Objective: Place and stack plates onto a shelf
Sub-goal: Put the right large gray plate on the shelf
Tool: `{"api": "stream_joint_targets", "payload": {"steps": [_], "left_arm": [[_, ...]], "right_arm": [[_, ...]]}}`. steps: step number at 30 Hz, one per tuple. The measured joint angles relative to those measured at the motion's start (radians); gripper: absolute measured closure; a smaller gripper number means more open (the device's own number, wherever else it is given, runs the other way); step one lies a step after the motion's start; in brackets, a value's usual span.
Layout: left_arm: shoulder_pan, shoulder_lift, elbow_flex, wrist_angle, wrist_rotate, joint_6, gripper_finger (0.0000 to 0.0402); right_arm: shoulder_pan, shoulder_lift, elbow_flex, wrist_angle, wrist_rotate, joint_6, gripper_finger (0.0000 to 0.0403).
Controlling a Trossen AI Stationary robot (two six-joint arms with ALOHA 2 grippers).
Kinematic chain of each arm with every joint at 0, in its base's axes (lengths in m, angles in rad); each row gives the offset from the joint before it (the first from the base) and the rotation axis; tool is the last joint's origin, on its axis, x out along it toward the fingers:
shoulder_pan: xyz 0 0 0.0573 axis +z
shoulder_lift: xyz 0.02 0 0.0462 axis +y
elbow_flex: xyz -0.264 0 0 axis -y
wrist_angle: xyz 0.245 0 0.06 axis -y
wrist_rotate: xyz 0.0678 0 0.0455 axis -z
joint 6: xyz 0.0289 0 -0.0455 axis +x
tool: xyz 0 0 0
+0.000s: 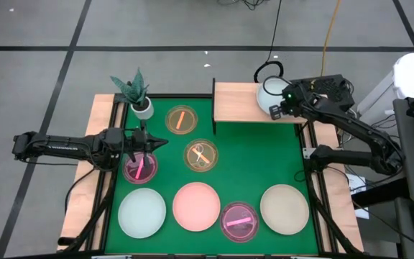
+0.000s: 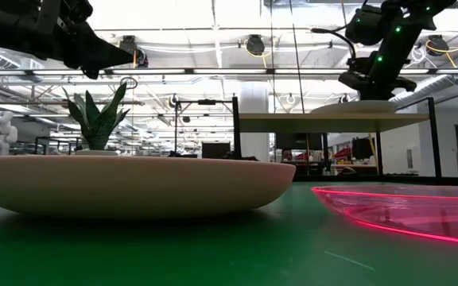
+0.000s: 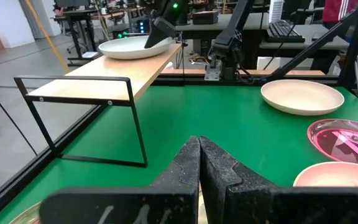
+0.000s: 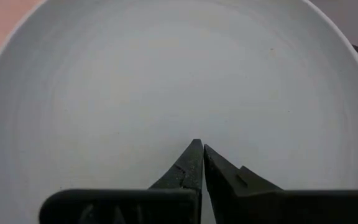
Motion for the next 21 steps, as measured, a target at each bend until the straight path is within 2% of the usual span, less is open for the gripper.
{"api": "stream_joint_targets", "payload": {"steps": [14,21], "left_arm": [[0.000,0.000,0.000,0.000,0.000,-0.002,0.0400],[0.000,0.000,0.000,-0.001,0.000,-0.001,0.0400]], "right_arm": [[0.000,-0.003,0.000,-0.029,0.004,0.006,0.0403],[0.000,-0.053,-0.004,-0.016,0.015,0.006,0.0403]]}}
